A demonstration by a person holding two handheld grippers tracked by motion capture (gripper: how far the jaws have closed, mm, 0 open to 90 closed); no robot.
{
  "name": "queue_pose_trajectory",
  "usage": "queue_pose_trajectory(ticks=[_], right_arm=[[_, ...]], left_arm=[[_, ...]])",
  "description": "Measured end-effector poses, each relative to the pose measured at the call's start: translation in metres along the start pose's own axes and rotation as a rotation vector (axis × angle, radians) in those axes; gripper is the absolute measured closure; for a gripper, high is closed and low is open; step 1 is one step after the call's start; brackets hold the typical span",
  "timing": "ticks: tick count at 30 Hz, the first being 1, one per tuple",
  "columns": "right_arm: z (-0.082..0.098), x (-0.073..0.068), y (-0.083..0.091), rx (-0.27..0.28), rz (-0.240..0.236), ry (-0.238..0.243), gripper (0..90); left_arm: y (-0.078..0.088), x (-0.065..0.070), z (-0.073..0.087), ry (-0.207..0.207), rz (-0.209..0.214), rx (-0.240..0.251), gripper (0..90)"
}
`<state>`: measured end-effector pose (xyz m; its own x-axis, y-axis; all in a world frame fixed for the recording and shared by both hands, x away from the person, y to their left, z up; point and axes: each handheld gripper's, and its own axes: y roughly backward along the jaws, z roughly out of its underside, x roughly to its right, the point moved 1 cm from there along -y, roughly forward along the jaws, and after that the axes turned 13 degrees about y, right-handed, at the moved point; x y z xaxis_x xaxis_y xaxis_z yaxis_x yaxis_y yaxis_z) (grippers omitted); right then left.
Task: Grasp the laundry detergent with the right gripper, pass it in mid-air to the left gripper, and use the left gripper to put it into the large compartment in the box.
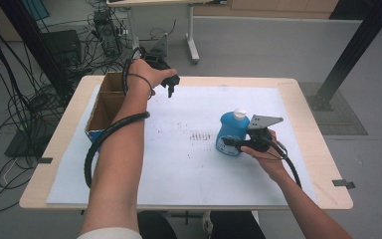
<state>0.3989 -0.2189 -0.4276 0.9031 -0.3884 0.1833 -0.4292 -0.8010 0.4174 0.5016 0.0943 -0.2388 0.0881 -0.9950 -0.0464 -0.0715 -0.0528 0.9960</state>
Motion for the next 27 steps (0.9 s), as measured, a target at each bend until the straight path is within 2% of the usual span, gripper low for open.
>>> queue_pose_trajectory(ticks=[27], right_arm=[[-0.0013,-0.0001,0.0002,-0.009,0.000,-0.004,44.9]], left_arm=[[0.0021,0.0004,0.0015,-0.003,-0.010,-0.004,6.2]])
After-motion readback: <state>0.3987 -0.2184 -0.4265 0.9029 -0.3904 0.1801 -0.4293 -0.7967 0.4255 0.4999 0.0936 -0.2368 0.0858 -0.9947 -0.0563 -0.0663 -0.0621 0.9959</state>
